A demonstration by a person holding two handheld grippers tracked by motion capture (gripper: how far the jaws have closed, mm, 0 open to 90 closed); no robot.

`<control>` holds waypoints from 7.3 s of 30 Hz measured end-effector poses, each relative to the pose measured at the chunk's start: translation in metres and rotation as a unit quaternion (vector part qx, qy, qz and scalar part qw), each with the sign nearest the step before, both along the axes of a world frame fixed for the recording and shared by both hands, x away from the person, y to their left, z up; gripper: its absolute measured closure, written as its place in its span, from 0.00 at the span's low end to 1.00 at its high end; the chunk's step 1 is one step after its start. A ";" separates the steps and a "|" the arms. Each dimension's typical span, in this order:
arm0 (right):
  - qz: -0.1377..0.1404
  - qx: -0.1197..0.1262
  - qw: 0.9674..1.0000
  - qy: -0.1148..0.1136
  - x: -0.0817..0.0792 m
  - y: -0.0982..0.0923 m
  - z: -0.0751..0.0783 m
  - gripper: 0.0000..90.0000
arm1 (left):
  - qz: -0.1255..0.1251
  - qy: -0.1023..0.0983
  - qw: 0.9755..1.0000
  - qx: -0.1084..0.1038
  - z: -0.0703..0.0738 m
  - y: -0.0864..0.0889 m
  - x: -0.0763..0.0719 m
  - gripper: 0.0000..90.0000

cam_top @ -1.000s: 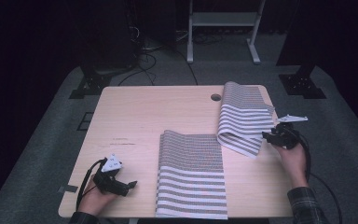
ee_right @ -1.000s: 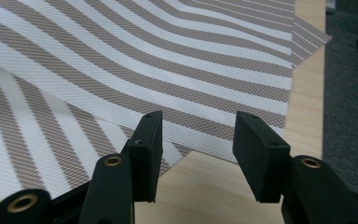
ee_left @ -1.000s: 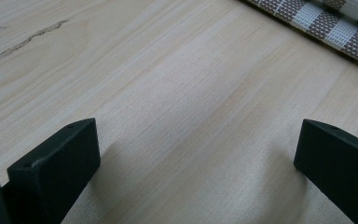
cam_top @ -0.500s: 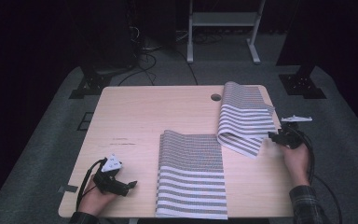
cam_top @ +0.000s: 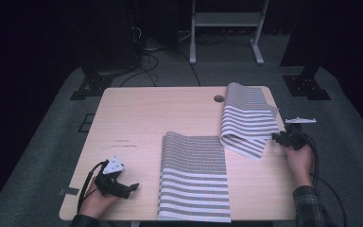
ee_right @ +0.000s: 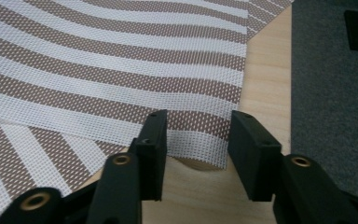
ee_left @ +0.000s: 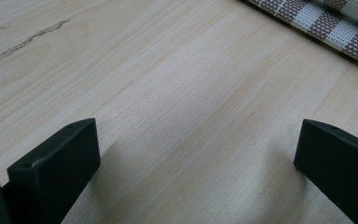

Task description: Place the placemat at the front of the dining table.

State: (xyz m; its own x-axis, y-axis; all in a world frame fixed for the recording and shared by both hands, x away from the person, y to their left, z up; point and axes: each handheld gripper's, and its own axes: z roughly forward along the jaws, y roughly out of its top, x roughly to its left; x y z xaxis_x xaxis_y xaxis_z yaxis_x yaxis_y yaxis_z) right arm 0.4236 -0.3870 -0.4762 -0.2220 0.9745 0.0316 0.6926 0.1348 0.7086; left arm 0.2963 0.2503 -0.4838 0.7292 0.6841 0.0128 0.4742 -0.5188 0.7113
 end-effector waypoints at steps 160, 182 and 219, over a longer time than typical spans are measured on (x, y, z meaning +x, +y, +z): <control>0.286 -0.002 0.956 -0.062 0.045 0.313 0.059 0.97 | 0.018 -0.002 1.000 -0.002 0.000 -0.001 0.002 0.00; 0.347 0.003 0.936 -0.061 0.046 0.386 0.063 0.97 | 0.018 -0.003 1.000 -0.002 0.000 -0.001 0.002 0.00; 0.245 0.014 0.967 -0.063 -0.011 0.177 0.062 0.92 | 0.041 0.008 0.998 -0.047 0.016 0.018 0.016 0.42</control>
State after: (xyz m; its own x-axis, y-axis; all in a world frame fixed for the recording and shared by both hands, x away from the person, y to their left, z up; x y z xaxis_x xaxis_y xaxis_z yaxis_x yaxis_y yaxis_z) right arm 0.4126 -0.2104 -0.4141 -0.6605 0.7508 -0.0007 0.4583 0.4039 0.7918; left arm 0.3125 0.2684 -0.4681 0.6704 0.7391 -0.0650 0.5238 -0.4095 0.7469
